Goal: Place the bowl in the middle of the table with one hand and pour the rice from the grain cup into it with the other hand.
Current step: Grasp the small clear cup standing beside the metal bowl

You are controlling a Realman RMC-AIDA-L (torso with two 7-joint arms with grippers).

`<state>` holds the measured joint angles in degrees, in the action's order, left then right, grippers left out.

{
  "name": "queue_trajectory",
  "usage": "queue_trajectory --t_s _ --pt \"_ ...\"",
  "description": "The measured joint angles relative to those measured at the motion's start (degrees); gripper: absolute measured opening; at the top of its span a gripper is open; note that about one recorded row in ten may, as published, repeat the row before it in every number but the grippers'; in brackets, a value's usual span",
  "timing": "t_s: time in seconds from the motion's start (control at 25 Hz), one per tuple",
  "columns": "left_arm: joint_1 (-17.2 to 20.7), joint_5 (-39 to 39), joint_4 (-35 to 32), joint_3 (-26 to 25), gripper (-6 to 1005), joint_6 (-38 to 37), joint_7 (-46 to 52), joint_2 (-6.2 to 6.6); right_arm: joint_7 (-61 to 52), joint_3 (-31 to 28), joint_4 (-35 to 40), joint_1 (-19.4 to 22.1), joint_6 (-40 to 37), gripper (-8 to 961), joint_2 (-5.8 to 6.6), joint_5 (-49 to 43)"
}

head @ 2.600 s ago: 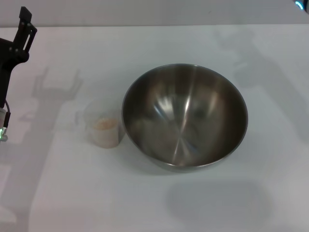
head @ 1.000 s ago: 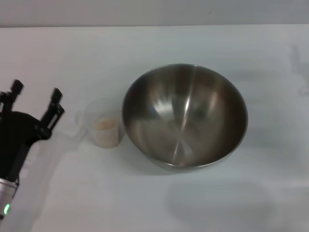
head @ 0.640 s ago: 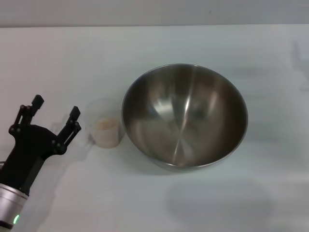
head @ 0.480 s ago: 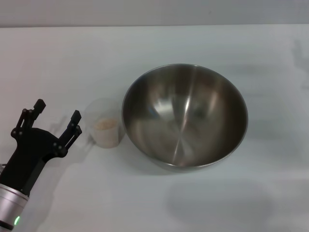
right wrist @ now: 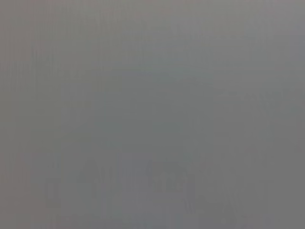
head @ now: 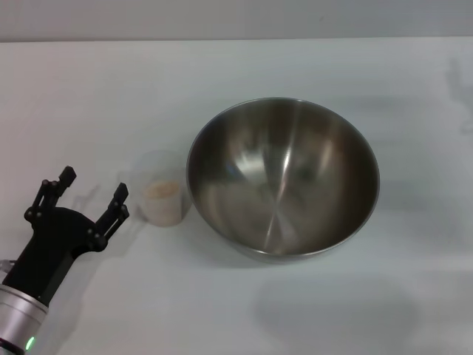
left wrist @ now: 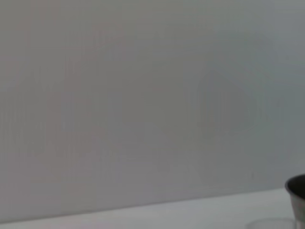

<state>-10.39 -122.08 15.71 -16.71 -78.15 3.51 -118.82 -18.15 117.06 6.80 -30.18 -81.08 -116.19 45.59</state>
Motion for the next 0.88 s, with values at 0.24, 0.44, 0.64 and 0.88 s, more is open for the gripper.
queue_trajectory --t_s 0.24,0.44,0.64,0.88 --pt "-0.7 0.0 -0.3 0.0 857 2.7 0.0 -0.01 0.0 0.0 0.1 0.0 0.0 551 0.01 0.0" --pt "-1.5 0.2 -0.9 -0.4 857 4.3 0.0 -0.09 0.0 0.0 0.2 0.3 -0.4 551 -0.03 -0.2" --pt "-2.5 0.4 -1.3 -0.7 859 5.8 0.0 -0.10 0.0 0.1 0.3 0.4 -0.6 551 -0.10 -0.2" --pt "-3.6 0.4 -1.6 -1.3 845 6.9 0.0 -0.09 -0.1 0.2 0.4 0.5 -0.6 551 -0.14 -0.2"
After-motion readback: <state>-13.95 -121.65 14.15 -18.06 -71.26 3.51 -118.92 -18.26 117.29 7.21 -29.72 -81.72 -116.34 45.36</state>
